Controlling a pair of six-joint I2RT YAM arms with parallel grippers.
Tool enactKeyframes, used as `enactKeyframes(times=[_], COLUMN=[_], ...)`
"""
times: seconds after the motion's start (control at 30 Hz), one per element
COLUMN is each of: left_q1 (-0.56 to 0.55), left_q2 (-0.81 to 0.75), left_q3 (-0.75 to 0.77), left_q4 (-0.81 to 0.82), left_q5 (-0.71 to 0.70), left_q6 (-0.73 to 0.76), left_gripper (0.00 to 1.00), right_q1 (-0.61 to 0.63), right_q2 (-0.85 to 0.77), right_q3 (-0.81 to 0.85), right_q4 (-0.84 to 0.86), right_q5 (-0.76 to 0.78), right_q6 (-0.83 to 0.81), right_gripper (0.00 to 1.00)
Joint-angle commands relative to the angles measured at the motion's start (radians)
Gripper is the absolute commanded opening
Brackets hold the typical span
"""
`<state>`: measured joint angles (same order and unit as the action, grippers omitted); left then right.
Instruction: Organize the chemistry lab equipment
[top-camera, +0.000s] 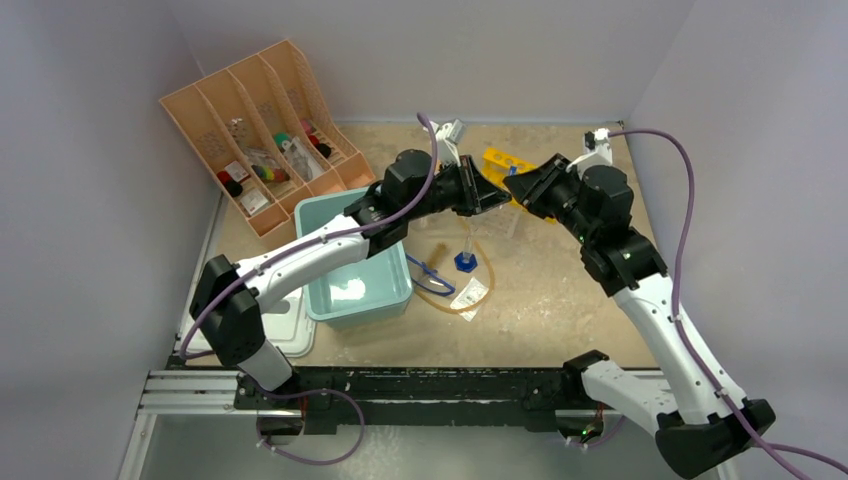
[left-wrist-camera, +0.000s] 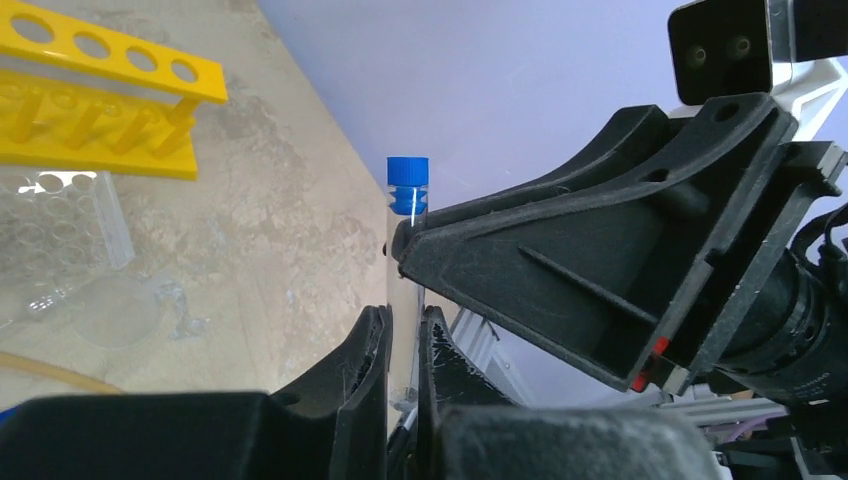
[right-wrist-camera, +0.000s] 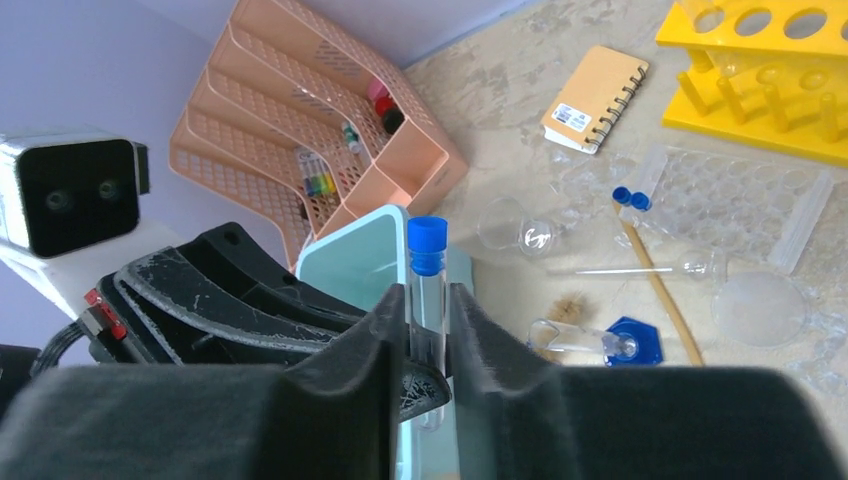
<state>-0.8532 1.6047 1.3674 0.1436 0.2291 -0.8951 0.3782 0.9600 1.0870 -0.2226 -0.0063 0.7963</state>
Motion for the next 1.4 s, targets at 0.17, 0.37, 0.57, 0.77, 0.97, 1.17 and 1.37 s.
enactKeyframes(times=[0.17,0.37,0.57,0.77,0.97,1.17,1.37], left_q1=[0.012,0.054,0.093,0.1,0.109,0.111,0.111], left_q2=[-0.081,-0.128,-0.12,-0.112,-0.103,-0.095,-0.095], left_q3=[0.048,0.043,0.041,0.046,0.057,0.06,0.059], left_q4=[-0.132,-0.216,-0.239,-0.249,-0.263,-0.269,-0.271], left_q5=[0.038,0.163,0.257,0.29,0.334,0.343,0.338], left_q6=[0.376,0.545,0.565,0.575,0.585,0.585,0.587], left_gripper=[0.0,0.0,0.0,0.0,0.0,0.0,0.0], right_q1=[-0.154,-0.22,-0.221,-0.221,-0.222,-0.221,-0.221], right_q2=[0.083,0.227,0.271,0.275,0.282,0.293,0.304], right_q3=[0.169,0.305,0.323,0.31,0.293,0.292,0.279], right_q4=[-0.103,-0.239,-0.254,-0.276,-0.283,-0.282,-0.267], right_q5=[-0.289,-0.613,-0.786,-0.794,-0.801,-0.825,-0.885], right_q6=[-0.013,-0.146,-0.196,-0.203,-0.198,-0.195,-0.19], right_gripper=[0.58,0.62,0.64,0.51,0.4,0.31,0.27])
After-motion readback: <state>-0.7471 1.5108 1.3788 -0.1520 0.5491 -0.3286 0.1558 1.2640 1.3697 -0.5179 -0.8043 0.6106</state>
